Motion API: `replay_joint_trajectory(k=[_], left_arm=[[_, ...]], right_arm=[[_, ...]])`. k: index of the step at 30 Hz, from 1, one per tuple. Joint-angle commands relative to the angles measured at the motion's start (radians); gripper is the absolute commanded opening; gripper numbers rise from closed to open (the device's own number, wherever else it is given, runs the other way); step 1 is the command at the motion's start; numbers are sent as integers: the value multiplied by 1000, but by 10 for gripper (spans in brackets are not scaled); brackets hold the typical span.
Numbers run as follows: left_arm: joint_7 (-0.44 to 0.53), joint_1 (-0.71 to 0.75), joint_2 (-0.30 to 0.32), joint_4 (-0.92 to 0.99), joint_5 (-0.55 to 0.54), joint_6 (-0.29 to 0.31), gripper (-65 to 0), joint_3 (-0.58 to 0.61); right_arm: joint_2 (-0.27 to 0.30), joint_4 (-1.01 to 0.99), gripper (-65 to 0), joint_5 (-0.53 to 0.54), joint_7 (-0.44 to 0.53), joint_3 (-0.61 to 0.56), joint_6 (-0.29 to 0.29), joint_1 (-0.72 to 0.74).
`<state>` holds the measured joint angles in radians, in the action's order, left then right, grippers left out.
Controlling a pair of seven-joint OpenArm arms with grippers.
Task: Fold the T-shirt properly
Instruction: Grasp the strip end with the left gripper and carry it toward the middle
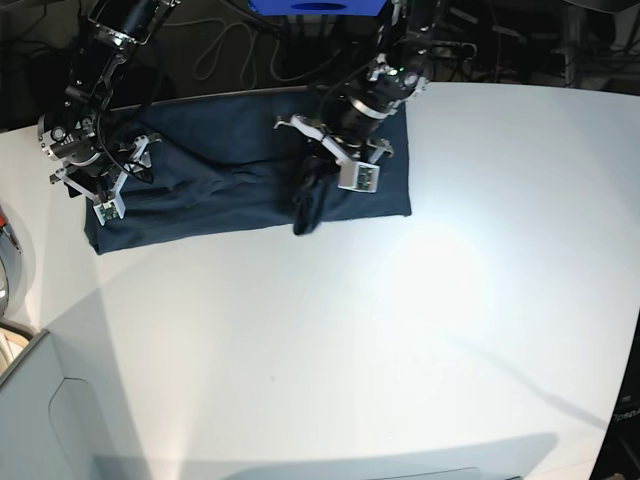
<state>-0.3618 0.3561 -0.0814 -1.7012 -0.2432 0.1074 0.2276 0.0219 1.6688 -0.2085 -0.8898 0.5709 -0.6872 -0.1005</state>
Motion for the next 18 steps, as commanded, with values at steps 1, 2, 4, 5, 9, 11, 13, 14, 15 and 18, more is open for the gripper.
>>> replay_joint_trajectory(k=[1, 2, 4, 5, 9, 11, 13, 14, 15, 18], left_arm=[[25, -7, -8, -4, -11, 8, -650, 22], [25, -16, -8, 10, -11, 8, -650, 42], [25, -35, -8, 31, -11, 8, -650, 68], [25, -41, -8, 39, -11, 8, -650, 79], [25, -65, -8, 48, -11, 8, -650, 106], [25, -71, -10, 48, -11, 8, -650, 108], [25, -81, -13, 48, -11, 8, -650, 108], [25, -87, -14, 48, -11, 8, -650, 108], [25, -94, -14, 48, -11, 8, -650, 108], [25, -101, -18, 68, -11, 8, -650, 108]], right_arm=[[10, 14, -234, 5, 8, 2, -11, 9], [11, 14, -234, 5, 8, 2, -11, 9], [11, 12, -234, 4, 8, 2, -11, 9], [11, 12, -234, 4, 8, 2, -11, 9], [11, 12, -234, 4, 8, 2, -11, 8], [11, 12, -234, 4, 8, 2, -11, 8], [11, 12, -234, 4, 8, 2, -11, 8], [11, 12, -234, 4, 8, 2, -11, 8], [11, 12, -234, 4, 8, 2, -11, 8], [11, 12, -234, 4, 8, 2, -11, 8]])
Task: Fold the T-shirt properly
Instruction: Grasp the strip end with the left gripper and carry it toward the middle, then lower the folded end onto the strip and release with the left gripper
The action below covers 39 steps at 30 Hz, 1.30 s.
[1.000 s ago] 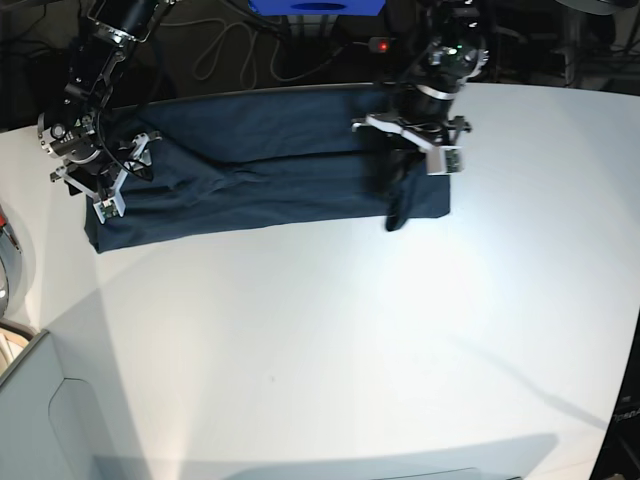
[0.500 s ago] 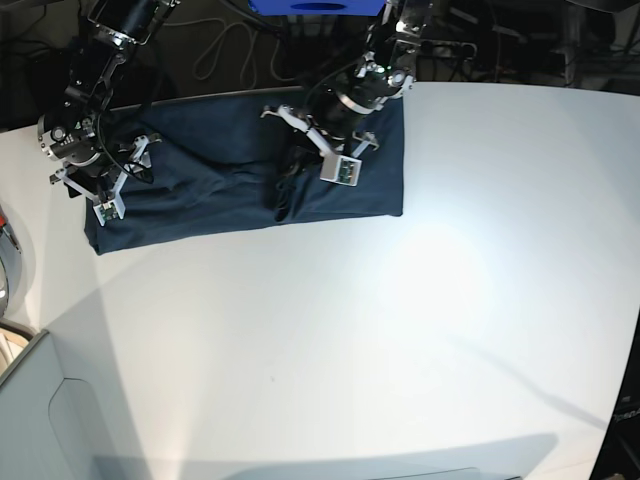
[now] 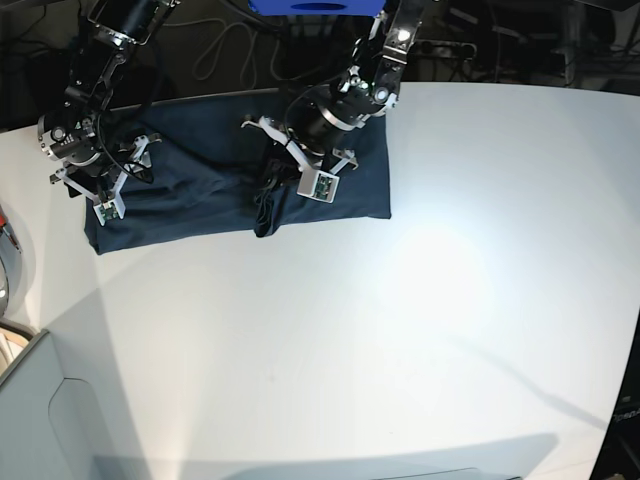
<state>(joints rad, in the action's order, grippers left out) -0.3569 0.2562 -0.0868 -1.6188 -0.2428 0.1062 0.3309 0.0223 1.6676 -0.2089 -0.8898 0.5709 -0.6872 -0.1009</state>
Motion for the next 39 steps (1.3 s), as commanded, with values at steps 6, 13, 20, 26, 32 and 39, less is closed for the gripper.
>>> replay_joint_trajectory(k=[6, 13, 20, 26, 32, 39], left_arm=[[20, -21, -8, 22, -11, 10, -650, 52], [20, -21, -11, 22, -11, 10, -650, 58], [15, -39, -11, 22, -11, 10, -650, 58], [19, -41, -12, 22, -11, 10, -650, 58], [14, -41, -12, 22, -16, 10, -566, 58], [20, -19, -26, -18, -20, 10, -323, 60]], right_arm=[[12, 13, -234, 4, 8, 2, -11, 10], [12, 13, -234, 4, 8, 2, -11, 10], [12, 13, -234, 4, 8, 2, -11, 10], [12, 13, -234, 4, 10, 2, -11, 8], [12, 13, -234, 4, 10, 2, -11, 10], [12, 12, -234, 4, 10, 2, -11, 11]])
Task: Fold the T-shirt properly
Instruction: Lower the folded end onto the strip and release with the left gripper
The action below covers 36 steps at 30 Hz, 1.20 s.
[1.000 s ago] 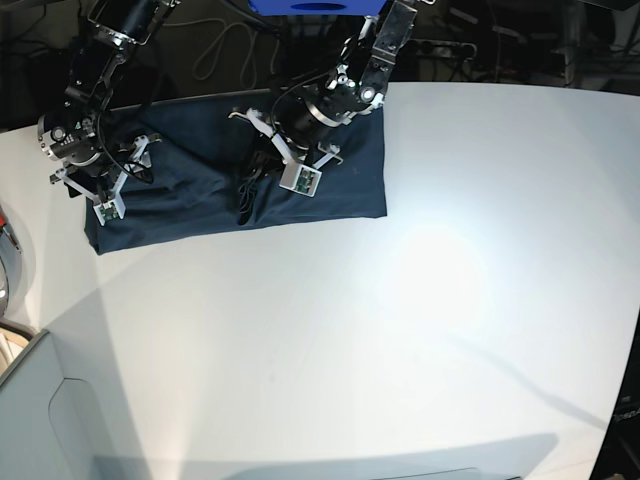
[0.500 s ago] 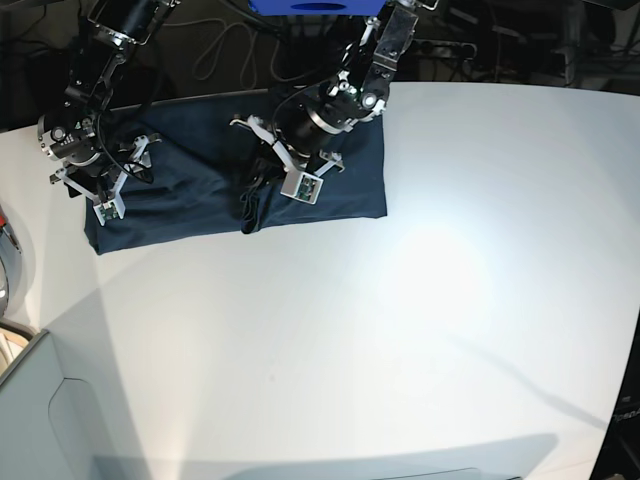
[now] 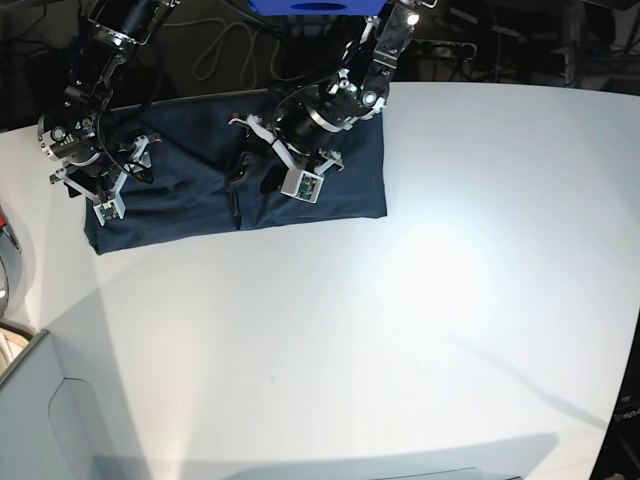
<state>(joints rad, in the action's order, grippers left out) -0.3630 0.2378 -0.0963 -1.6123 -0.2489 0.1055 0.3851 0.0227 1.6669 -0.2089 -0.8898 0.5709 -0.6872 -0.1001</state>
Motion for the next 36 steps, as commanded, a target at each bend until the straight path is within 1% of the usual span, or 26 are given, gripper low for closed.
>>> replay_joint_trajectory(k=[1, 6, 10, 13, 16, 20, 22, 25, 29, 32, 36], left_arm=[[28, 7, -16, -42, -14, 12, -323, 5], [28, 53, -1, -159, -14, 12, -323, -2], [28, 94, 63, -213, -14, 12, -323, -18], [26, 130, 83, -205, -14, 12, -323, -39], [28, 153, 86, -167, -14, 12, -323, -67], [26, 143, 86, -139, -13, 18, -323, -65], [19, 107, 86, -125, -14, 23, -323, -54], [19, 54, 92, -61, -13, 23, -323, 27], [19, -31, 135, 10, -14, 23, -323, 165], [19, -93, 137, 65, -14, 20, -323, 265], [20, -134, 129, 89, -14, 21, -321, 352]], right_arm=[[12, 12, -234, 4, 10, 2, -11, 10], [10, 12, -234, 4, 10, 2, -11, 10], [10, 12, -234, 4, 13, 2, -11, 12], [10, 14, -234, 4, 13, 2, -11, 12], [10, 14, -234, 4, 11, 2, -11, 20], [9, 16, -234, 4, 8, 2, -11, 26], [9, 19, -234, 4, 8, 2, -11, 27], [7, 20, -234, 4, 8, 2, -11, 27], [10, 20, -234, 4, 8, 2, -11, 27], [10, 20, -234, 4, 8, 2, -11, 27], [10, 22, -234, 4, 8, 2, -11, 27]])
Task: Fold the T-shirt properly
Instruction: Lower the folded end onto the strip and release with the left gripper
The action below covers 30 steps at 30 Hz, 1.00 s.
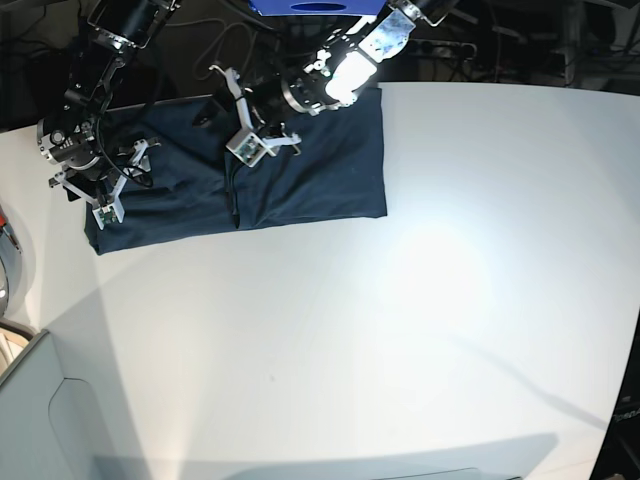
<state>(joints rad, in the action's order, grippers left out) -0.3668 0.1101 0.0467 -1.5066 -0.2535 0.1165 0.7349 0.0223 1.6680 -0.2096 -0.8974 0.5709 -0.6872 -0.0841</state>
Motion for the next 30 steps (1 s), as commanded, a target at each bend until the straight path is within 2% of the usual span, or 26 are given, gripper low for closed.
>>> replay_joint_trajectory(k=[1, 6, 10, 19, 22, 24, 27, 30], left_arm=[[28, -14, -17, -21, -10, 10, -321, 16], [30, -33, -32, -93, -10, 10, -319, 36], [24, -25, -11, -170, -10, 2, -319, 7], [19, 136, 206, -311, -10, 7, -319, -228], [-74, 148, 252, -315, -10, 9, -321, -239], [-145, 142, 256, -311, -10, 9, -322, -240], [-199, 135, 244, -303, -10, 10, -322, -237], [-208, 104, 190, -303, -10, 10, -322, -231]], right_arm=[[11, 21, -234, 5, 16, 2, -11, 11], [11, 21, -234, 5, 16, 2, -11, 11], [9, 21, -234, 5, 16, 2, -11, 11], [11, 21, -234, 3, 16, 2, -11, 25], [8, 21, -234, 3, 16, 2, -11, 25], [8, 21, -234, 3, 16, 2, -11, 25], [6, 21, -234, 3, 19, 2, -11, 25], [6, 17, -234, 3, 17, 2, -11, 34]])
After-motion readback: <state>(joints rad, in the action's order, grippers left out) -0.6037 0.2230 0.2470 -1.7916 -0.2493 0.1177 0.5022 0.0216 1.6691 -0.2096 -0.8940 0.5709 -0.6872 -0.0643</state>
